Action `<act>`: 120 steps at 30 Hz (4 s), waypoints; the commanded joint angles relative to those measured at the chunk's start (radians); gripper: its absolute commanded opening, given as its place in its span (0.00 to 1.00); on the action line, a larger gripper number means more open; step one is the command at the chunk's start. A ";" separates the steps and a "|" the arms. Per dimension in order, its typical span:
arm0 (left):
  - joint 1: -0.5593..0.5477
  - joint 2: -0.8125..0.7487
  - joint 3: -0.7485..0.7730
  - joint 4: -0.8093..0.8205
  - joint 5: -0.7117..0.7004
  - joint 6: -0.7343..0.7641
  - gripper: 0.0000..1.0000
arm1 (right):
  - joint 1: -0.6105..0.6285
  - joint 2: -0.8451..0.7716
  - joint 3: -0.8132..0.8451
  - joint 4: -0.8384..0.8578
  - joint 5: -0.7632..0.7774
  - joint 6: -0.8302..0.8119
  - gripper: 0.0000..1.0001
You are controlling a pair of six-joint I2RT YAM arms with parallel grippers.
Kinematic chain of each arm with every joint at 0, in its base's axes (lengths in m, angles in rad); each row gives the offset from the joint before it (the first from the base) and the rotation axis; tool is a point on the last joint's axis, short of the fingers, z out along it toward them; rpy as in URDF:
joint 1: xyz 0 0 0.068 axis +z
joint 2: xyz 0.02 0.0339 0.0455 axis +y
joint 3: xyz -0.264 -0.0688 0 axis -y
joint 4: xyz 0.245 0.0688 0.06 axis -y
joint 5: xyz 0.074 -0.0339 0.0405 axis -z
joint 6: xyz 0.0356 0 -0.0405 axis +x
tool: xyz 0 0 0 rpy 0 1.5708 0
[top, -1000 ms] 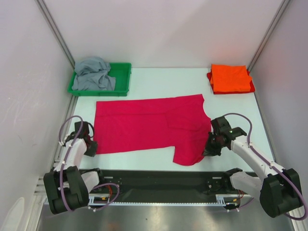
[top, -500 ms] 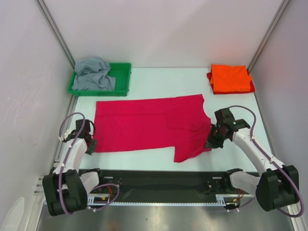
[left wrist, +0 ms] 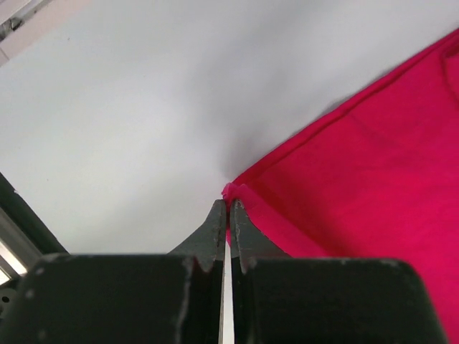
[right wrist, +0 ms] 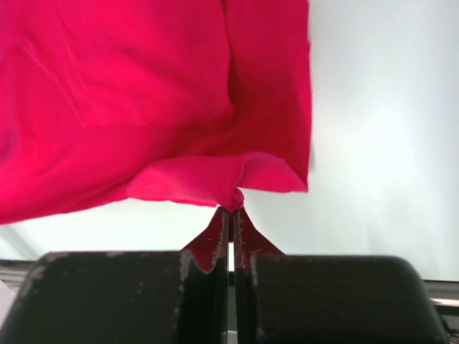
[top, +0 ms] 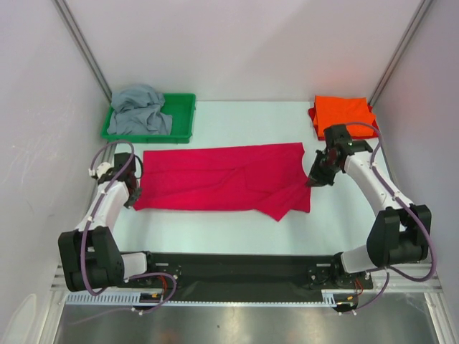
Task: Fold and stack the t-shirts
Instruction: Fold the tshirt
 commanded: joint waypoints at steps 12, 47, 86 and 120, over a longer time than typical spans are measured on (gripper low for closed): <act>-0.033 -0.043 -0.099 0.019 0.095 0.043 0.00 | -0.093 -0.156 0.001 -0.232 0.012 0.029 0.00; -0.050 -0.094 -0.050 -0.031 0.034 0.033 0.00 | -0.179 -0.226 -0.078 -0.299 0.000 -0.074 0.00; -0.049 0.415 0.380 0.092 0.140 0.274 0.00 | -0.129 0.532 0.765 -0.295 0.091 -0.187 0.00; -0.049 0.594 0.533 0.047 0.109 0.225 0.08 | -0.113 0.683 0.831 -0.230 0.094 -0.194 0.00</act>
